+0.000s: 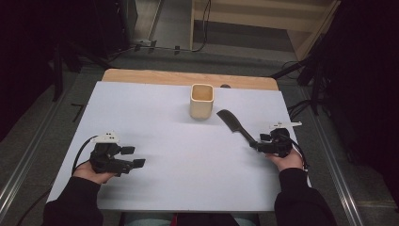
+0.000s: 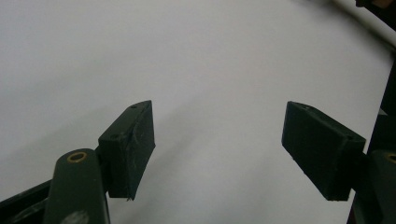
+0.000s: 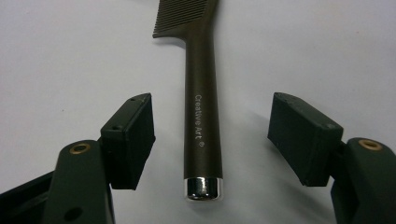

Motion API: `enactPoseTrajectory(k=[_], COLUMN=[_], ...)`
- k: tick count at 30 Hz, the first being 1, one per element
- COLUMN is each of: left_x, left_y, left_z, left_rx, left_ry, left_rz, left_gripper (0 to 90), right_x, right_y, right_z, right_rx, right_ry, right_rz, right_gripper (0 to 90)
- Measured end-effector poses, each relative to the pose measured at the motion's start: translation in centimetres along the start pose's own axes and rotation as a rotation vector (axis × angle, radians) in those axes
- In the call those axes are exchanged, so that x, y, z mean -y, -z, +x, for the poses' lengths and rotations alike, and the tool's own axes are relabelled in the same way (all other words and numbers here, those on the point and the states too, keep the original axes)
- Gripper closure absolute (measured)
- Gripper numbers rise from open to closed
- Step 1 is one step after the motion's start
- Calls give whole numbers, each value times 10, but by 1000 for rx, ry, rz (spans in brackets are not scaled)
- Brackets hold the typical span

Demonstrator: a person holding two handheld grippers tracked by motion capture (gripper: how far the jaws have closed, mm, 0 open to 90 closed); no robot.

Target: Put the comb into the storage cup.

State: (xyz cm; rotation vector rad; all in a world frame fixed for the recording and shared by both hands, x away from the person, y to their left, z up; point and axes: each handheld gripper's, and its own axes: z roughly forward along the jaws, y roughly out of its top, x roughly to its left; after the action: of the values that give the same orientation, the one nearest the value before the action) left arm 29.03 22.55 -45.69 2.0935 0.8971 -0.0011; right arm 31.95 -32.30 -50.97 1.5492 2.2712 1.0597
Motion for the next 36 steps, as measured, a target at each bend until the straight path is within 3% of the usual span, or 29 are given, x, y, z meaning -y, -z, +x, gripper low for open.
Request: enactPoseTrajectory(k=[8,14,16,23,31,36], left_x=[-2,-2,-2,-2,-2,-2], left_y=[-2,-2,-2,-3,-3,-3], left_z=[0,0,0,0,-1,-1], left_rx=[3,5,5,5,5,5], left_ry=[-3,-5,-4,-4,-5,-6], left_rz=[4,4,4,4,5,12], left_gripper=[264,264,264,264,264,264], right_x=[7,12,12,13,13,13], right_y=[-4,-5,-5,-4,-3,-3], right_z=[-2,9,10,11,12,10], right_rx=[23,122,136,119,101,91], right_ry=[-8,60,66,65,93,81], right_rz=[-15,-29,-28,-19,-15,-12], right_gripper=[357,454,489,638,690,696])
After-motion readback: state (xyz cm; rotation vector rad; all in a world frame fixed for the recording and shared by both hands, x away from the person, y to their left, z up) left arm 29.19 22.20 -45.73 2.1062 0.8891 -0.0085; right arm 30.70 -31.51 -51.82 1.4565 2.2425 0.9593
